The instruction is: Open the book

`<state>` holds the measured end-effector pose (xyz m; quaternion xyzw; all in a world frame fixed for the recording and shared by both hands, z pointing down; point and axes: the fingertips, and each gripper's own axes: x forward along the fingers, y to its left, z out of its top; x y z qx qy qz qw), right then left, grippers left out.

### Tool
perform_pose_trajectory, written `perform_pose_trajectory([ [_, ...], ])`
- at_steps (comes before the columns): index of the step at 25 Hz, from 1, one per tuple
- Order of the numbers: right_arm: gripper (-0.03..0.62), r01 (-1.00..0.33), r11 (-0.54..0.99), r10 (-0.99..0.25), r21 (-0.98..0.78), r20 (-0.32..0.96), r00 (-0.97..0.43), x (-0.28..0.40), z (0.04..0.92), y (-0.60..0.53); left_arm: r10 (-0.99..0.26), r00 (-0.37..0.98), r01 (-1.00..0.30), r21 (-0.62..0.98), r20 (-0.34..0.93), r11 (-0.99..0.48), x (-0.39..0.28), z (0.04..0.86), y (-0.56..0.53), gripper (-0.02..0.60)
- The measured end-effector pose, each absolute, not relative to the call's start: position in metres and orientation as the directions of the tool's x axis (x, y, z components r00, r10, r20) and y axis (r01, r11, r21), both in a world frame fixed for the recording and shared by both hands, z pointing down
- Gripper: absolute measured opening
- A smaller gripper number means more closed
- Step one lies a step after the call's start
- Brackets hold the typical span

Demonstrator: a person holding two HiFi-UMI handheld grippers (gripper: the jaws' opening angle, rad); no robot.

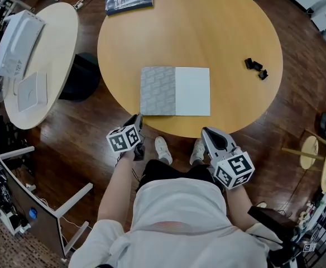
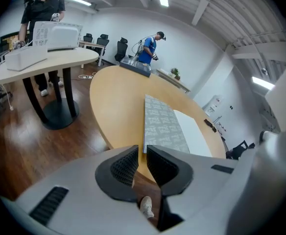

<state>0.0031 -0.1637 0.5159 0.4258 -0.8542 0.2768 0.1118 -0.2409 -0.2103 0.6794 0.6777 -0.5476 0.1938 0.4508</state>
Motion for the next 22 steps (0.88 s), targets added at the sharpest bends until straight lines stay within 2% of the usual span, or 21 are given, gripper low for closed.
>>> perform_pose_trajectory([
  [4,-0.003,-0.795,0.478,-0.676,-0.372,0.422,-0.604,0.008,0.512,-0.163,-0.599,0.318,-0.912,0.410,0.735,0.019,-0.248,0.660,-0.205,0.044],
  [9,-0.003,-0.801,0.485,-0.695,-0.351,0.401,-0.596,0.017,0.498,-0.166,-0.677,0.368,-0.885,0.464,0.638,-0.044,-0.238,0.600,-0.210,0.044],
  [14,-0.003,-0.799,0.505,-0.715,-0.326,0.360,-0.599,0.028,0.476,-0.171,-0.767,0.416,-0.861,0.484,0.488,-0.158,-0.212,0.518,-0.224,0.043],
  [17,-0.003,-0.793,0.530,-0.722,-0.300,0.332,-0.607,0.033,0.457,-0.174,-0.812,0.425,-0.864,0.447,0.399,-0.232,-0.191,0.468,-0.228,0.021],
  [22,-0.003,-0.787,0.560,-0.742,-0.260,0.264,-0.616,0.044,0.417,-0.182,-0.834,0.468,-0.853,0.394,0.292,-0.341,-0.153,0.410,-0.226,0.011],
])
